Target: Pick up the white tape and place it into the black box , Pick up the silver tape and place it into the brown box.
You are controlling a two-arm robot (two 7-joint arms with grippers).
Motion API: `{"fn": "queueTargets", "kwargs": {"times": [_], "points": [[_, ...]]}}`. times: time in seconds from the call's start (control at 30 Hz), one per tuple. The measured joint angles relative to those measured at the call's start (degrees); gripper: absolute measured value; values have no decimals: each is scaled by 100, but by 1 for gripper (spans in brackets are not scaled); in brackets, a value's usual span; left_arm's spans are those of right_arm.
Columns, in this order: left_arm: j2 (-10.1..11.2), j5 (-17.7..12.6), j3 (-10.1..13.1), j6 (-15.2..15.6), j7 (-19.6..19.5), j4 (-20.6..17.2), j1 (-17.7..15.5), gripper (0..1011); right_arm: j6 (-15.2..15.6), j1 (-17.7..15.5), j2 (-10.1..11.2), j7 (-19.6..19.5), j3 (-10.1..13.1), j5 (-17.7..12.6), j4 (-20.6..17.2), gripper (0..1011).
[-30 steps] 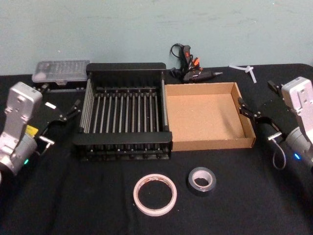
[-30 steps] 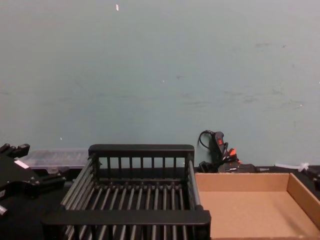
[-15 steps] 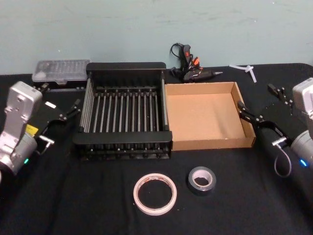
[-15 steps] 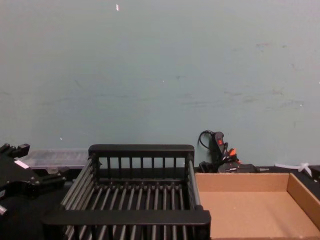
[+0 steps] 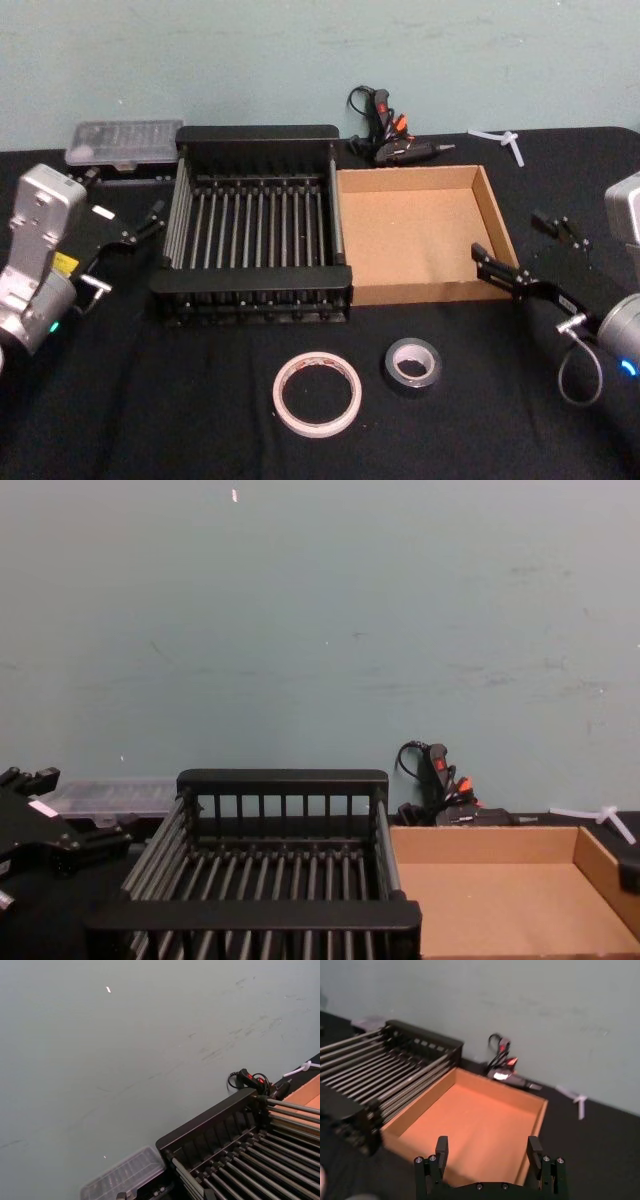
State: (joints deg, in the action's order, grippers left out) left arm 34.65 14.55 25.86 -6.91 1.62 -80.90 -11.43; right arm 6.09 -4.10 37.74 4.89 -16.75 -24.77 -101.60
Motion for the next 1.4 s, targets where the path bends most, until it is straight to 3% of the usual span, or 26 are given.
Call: {"fn": "queueTargets", "kwargs": {"times": [0.23, 0.57, 0.87, 1.4], "points": [[0, 0, 0, 0, 0, 0, 0, 1001, 661, -238, 52, 202, 79, -241, -340, 1002], [0, 0, 0, 0, 0, 0, 0, 1001, 1402, -258, 139, 477, -78, -192, -527, 1002], [0, 0, 0, 0, 0, 0, 0, 1001, 1727, -160, 57, 665, -280, 3, -502, 1002], [0, 0, 0, 0, 0, 0, 0, 1001, 1934, 33, -222, 826, -495, 356, -283, 1002]]}}
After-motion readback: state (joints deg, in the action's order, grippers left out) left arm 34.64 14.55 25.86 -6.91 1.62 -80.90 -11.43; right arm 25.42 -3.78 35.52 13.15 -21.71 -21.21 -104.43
